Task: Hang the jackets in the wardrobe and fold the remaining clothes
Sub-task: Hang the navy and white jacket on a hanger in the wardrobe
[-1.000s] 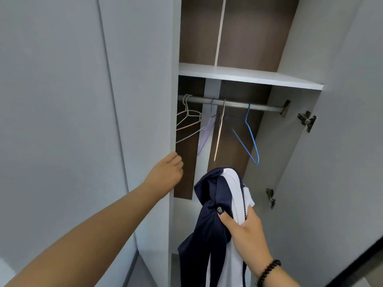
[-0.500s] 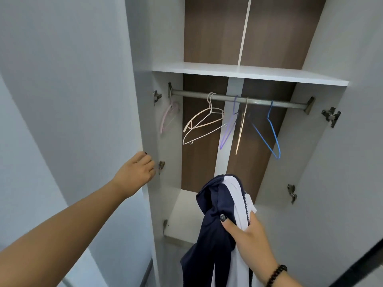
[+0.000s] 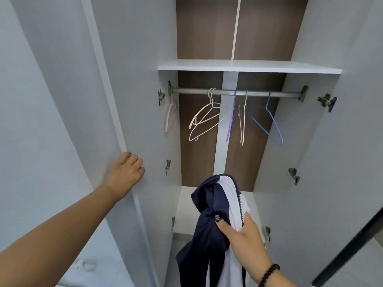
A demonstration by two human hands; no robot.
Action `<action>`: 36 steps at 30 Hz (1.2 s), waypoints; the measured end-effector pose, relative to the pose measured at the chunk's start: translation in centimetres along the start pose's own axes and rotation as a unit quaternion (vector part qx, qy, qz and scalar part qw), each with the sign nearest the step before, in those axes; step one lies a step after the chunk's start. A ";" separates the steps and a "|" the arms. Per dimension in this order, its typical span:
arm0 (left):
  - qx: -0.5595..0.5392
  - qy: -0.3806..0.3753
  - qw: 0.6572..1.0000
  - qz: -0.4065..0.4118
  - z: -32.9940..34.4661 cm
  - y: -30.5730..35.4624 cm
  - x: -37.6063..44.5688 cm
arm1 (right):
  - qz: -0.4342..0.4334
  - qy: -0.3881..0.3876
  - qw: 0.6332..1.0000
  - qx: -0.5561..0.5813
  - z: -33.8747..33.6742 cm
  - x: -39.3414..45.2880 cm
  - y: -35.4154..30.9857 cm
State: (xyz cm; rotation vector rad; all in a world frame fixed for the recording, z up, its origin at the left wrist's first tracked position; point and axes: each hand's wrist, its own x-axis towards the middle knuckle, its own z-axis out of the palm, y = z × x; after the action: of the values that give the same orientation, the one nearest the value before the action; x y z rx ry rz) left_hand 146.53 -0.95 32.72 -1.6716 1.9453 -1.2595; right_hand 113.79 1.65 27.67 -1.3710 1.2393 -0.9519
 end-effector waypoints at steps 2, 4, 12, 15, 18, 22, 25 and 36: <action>-0.009 0.003 1.000 -0.005 0.2 -0.2 -0.3 | 0.007 0.007 1.000 0.009 0.9 -0.8 0.1; -0.030 0.007 0.999 -0.007 0.2 -0.1 -0.5 | 0.016 0.010 1.000 0.020 1.6 -1.3 0.3; -0.040 -0.152 0.988 -0.004 0.6 1.0 -0.3 | 0.022 0.035 0.999 0.035 2.9 -3.1 0.4; -0.150 -0.197 0.968 -0.035 -0.3 2.5 0.0 | 0.017 0.059 0.998 0.026 2.5 -3.4 0.5; -0.499 -0.194 0.833 -0.142 -3.2 4.8 0.3 | 0.010 0.098 0.995 0.024 1.8 -3.3 0.5; -0.780 -0.219 0.562 -0.169 -7.2 8.5 0.4 | 0.011 0.136 0.990 0.026 0.9 -2.9 0.4; -0.859 -0.246 0.424 -0.146 -9.4 11.3 0.9 | -0.003 0.127 0.992 0.011 0.3 -2.6 0.4; -0.921 -0.188 0.194 -0.281 -11.0 19.7 4.9 | -0.032 0.008 0.997 -0.067 -3.1 1.0 2.0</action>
State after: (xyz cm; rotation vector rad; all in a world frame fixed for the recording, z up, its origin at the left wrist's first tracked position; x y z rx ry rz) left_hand 124.55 -1.74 25.78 1.2428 -0.8283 -1.4620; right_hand 110.57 0.24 26.21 -1.5191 1.2979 -0.9391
